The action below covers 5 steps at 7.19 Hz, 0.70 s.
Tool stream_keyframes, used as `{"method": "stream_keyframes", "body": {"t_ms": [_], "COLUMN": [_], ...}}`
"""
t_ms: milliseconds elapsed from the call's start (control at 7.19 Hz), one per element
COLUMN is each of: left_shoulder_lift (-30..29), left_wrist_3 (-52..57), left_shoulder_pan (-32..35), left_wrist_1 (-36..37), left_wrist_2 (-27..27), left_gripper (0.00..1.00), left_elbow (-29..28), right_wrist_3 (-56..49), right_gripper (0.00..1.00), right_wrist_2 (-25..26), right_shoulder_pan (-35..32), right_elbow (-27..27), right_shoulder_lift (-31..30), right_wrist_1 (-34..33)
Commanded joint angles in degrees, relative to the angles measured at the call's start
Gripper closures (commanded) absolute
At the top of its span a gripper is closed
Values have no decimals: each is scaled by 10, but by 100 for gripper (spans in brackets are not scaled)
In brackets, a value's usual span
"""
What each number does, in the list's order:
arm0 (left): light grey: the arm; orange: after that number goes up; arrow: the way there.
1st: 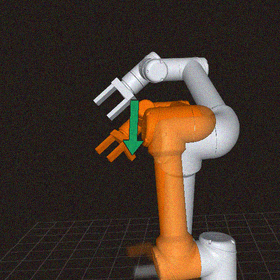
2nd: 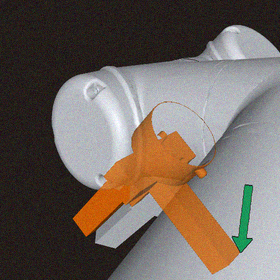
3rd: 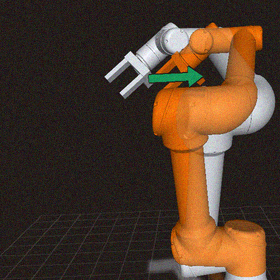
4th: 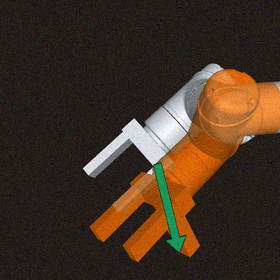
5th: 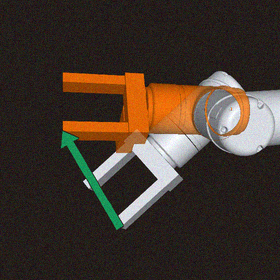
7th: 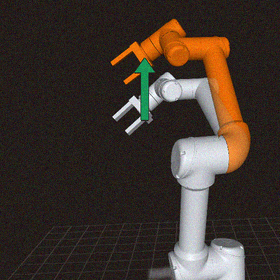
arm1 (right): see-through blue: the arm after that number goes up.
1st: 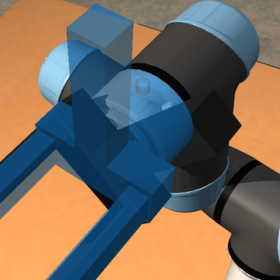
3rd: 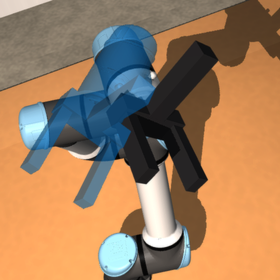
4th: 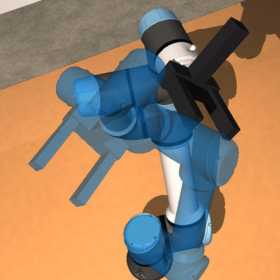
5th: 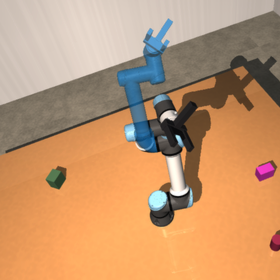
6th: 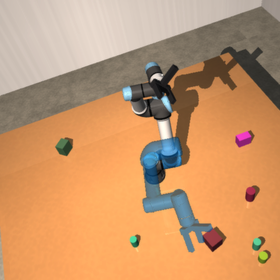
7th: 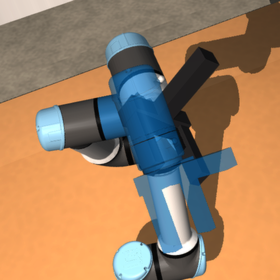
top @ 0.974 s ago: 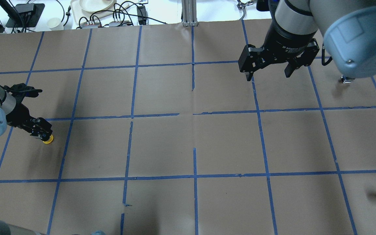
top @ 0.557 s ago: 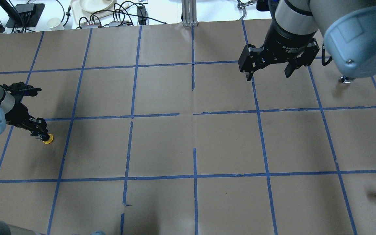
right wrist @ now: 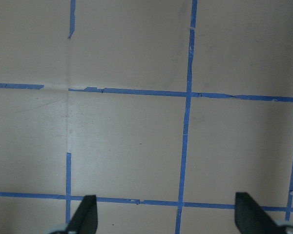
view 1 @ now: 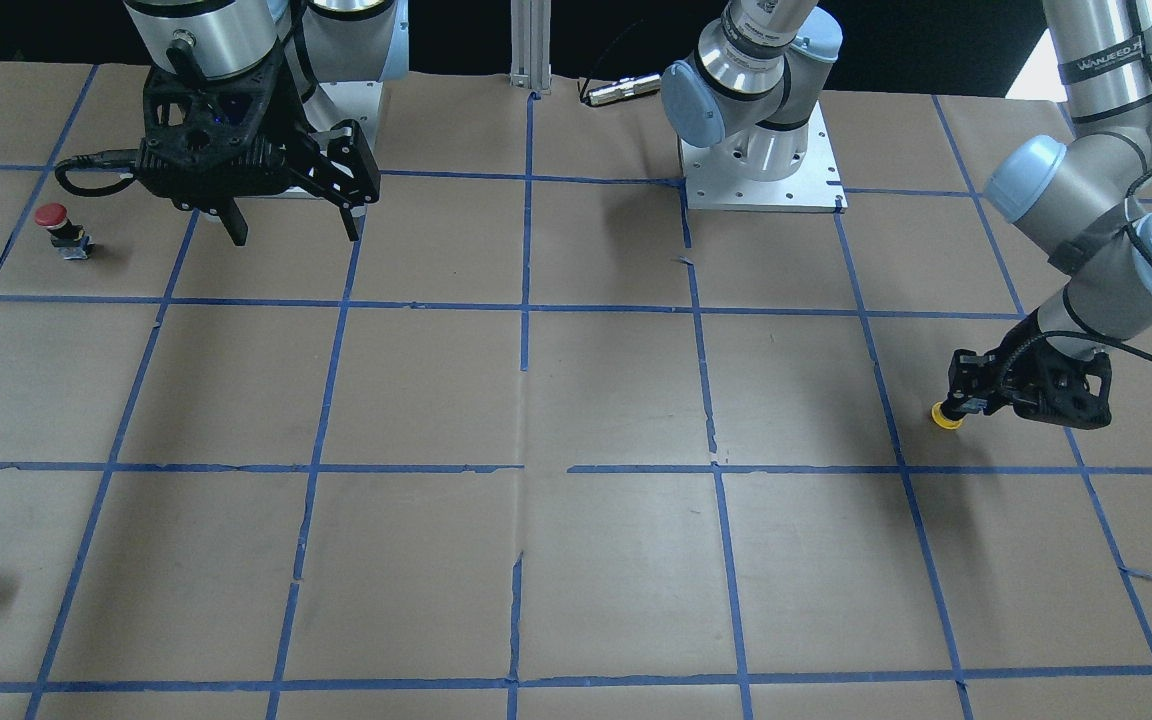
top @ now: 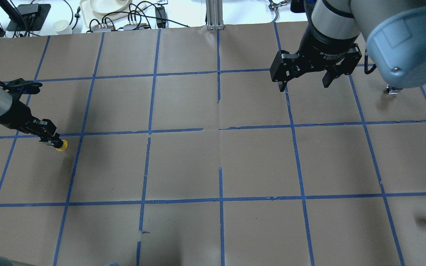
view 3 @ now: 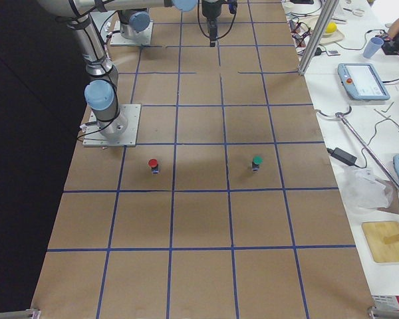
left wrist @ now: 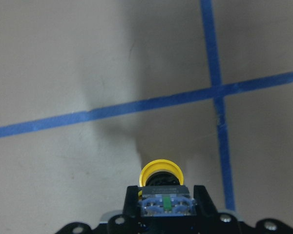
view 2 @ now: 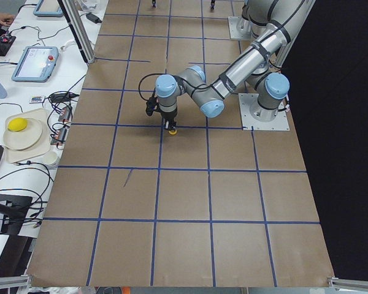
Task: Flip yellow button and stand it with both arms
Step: 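Close the left gripper on the black body of the yellow button, then lift the button with the left gripper and carry it toward the table center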
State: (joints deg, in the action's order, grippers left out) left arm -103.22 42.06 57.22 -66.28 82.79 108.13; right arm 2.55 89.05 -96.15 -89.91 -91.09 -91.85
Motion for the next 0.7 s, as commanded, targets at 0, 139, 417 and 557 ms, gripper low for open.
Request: {"method": "stream_keyframes", "body": {"t_ms": [0,139,417,557], "left_shoulder_lift": [20,41,73,85], "left_wrist_3": [-12,-35,-56,-58], "left_shoulder_pan": [50,92,131,155], "left_wrist_1": [-128,-131,-175,-203], "left_wrist_2": [-136,-181,-326,-394], "left_gripper": [98,99,99,99], "left_elbow": [-30,-32,-32,-32], "right_wrist_3": [0,0,0,0], "right_gripper": [0,0,0,0], "right_wrist_2": [0,0,1,1], "right_shoulder_pan": [0,0,1,0], "right_elbow": [0,0,0,0], "right_shoulder_lift": [0,0,-1,-1], "right_wrist_1": [0,0,1,0]}}
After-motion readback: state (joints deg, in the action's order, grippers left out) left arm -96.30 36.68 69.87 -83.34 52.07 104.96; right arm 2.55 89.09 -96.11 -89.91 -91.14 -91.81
